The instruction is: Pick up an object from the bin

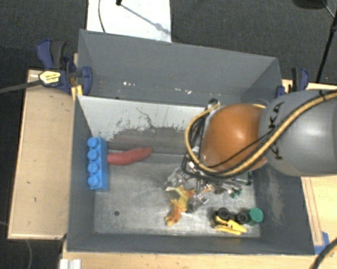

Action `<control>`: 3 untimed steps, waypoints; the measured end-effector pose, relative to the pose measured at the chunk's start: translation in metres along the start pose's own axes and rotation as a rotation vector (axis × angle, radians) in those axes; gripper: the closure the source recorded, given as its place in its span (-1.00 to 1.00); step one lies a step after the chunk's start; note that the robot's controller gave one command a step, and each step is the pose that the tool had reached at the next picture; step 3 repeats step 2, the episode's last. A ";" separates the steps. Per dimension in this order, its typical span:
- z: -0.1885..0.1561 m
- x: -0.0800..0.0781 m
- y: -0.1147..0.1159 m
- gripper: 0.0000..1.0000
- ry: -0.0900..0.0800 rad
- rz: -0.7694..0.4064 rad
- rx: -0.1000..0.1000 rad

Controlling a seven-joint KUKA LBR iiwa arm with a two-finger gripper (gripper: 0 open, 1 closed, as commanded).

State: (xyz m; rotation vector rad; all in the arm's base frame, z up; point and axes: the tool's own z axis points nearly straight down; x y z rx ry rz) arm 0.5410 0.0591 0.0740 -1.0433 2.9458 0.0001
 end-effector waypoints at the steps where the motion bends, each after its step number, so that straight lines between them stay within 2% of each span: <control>1: 0.000 0.000 0.000 1.00 0.000 0.001 0.000; 2: -0.181 -0.002 0.005 1.00 0.006 0.027 0.000; 3: -0.181 -0.002 0.005 1.00 0.006 0.027 0.000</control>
Offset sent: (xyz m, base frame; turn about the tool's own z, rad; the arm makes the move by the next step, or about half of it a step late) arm -0.0065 0.0043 0.1764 0.0201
